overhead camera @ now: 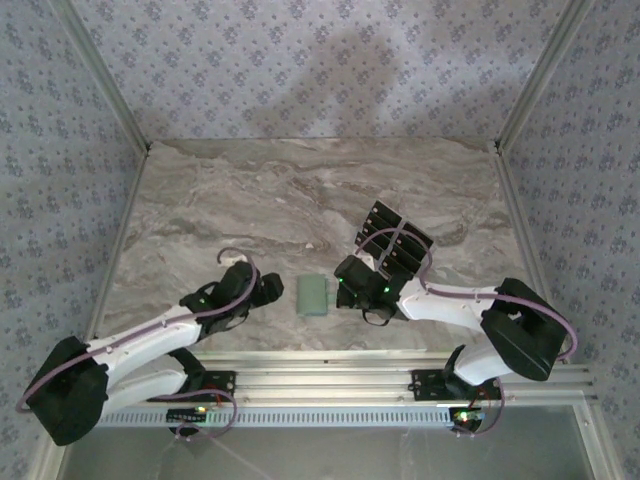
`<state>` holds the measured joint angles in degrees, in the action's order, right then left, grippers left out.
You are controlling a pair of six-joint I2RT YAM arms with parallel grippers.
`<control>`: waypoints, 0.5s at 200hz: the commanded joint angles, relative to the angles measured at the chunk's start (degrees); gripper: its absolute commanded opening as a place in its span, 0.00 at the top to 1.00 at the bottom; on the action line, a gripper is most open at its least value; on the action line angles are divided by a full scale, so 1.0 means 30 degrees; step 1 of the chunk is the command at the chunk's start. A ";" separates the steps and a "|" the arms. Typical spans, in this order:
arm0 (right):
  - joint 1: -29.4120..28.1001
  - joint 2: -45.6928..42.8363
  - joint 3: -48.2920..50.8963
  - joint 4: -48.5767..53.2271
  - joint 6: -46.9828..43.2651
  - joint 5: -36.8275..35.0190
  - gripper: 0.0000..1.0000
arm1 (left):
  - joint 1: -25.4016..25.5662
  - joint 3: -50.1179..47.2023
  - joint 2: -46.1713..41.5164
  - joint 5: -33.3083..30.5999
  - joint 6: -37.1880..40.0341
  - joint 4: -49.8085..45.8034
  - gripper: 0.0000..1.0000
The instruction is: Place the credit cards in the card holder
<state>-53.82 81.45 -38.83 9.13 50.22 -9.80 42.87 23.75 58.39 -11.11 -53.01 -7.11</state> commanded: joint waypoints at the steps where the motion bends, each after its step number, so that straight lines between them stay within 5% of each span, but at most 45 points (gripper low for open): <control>1: -0.0141 -0.0928 -0.0787 0.0118 0.0327 -0.0258 1.00 | 0.0011 0.1496 0.0687 0.0948 0.1147 -0.0272 0.18; 100: -0.0757 -0.1166 -0.3962 0.1422 -0.0664 0.0008 1.00 | 0.0184 0.3645 0.2484 0.2151 0.1713 0.0038 0.16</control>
<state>-55.68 77.25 -49.45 11.27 48.84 -9.58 42.89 33.34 64.95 -5.89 -48.99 -7.22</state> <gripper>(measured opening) 0.058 0.836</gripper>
